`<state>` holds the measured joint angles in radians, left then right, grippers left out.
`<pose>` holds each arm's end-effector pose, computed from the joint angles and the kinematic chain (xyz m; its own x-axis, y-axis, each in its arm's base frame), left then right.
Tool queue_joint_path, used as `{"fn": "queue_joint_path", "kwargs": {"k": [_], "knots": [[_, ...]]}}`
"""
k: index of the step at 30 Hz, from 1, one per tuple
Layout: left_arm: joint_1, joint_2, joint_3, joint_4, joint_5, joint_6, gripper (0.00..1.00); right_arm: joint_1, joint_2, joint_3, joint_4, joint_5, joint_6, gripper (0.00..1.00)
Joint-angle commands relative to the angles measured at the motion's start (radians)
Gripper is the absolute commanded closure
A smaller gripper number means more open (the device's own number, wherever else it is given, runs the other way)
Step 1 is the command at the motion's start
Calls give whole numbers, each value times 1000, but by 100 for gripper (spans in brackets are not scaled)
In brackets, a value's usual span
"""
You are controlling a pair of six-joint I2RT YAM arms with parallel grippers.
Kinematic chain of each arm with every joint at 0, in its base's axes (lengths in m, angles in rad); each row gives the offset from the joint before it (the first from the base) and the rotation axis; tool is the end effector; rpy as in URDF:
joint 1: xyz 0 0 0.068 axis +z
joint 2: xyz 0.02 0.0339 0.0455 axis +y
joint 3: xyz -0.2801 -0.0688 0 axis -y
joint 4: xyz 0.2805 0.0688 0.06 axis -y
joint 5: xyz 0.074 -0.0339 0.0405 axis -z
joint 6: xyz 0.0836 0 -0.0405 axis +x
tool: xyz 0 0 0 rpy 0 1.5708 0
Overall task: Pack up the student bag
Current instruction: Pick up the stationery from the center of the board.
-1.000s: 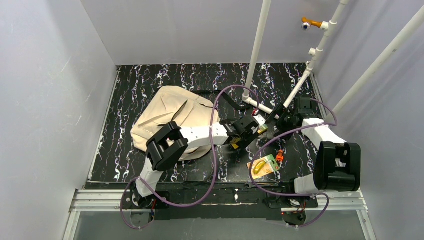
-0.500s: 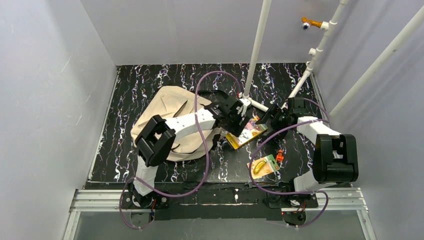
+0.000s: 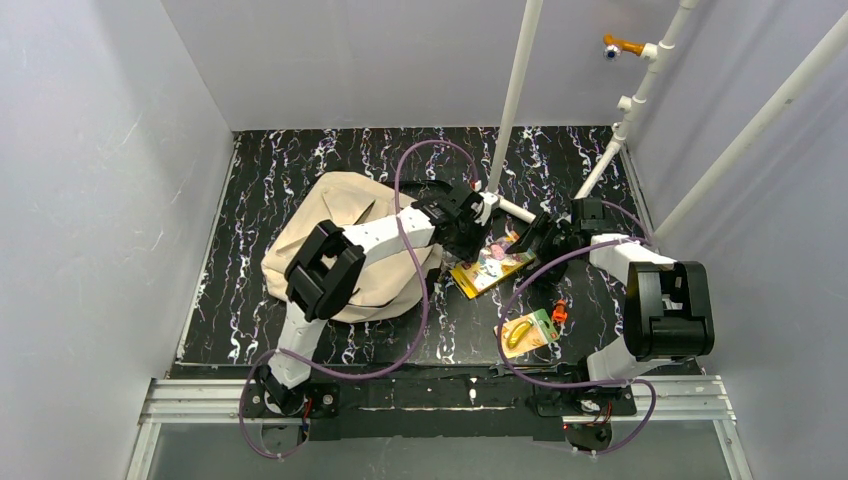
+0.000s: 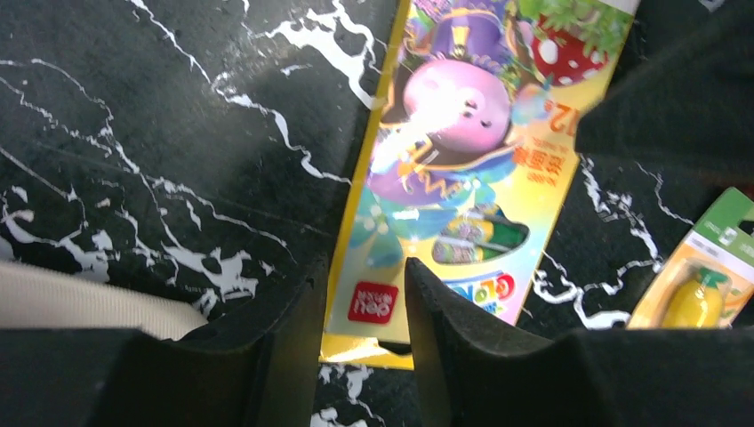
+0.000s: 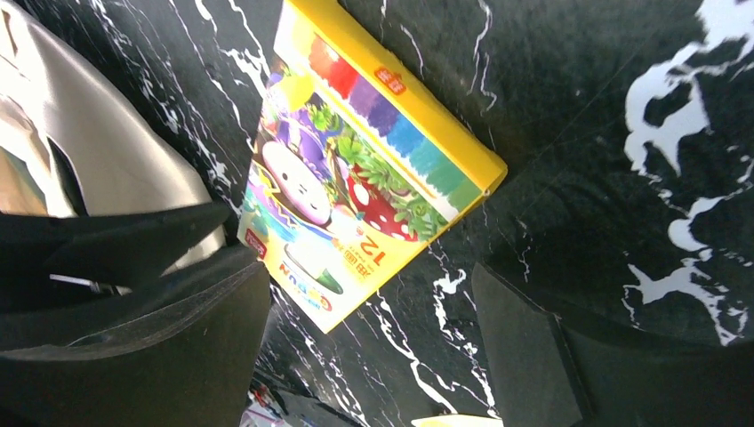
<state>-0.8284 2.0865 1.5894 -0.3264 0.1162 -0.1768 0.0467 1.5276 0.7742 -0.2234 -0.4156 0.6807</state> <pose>0.3579 -0.4045 0.1610 -0.6263 0.4242 -0.6541 0.6857 0.6989 -0.2033 0.3358 0.0495 0.1205 -0.8122 0.5384 -0.2244 0.3124 0.7264 0.6122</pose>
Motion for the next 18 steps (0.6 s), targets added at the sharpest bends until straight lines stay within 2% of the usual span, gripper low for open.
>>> {"fn": "queue_joint_path", "kwargs": {"k": [1, 10, 18], "knots": [[23, 45, 77, -60, 12, -6, 65, 13, -6, -21, 31, -34, 2, 9], [55, 92, 88, -90, -12, -14, 77, 31, -2, -29, 55, -48, -3, 9], [98, 90, 47, -80, 31, -82, 83, 44, 23, -29, 80, -61, 9, 9]]}}
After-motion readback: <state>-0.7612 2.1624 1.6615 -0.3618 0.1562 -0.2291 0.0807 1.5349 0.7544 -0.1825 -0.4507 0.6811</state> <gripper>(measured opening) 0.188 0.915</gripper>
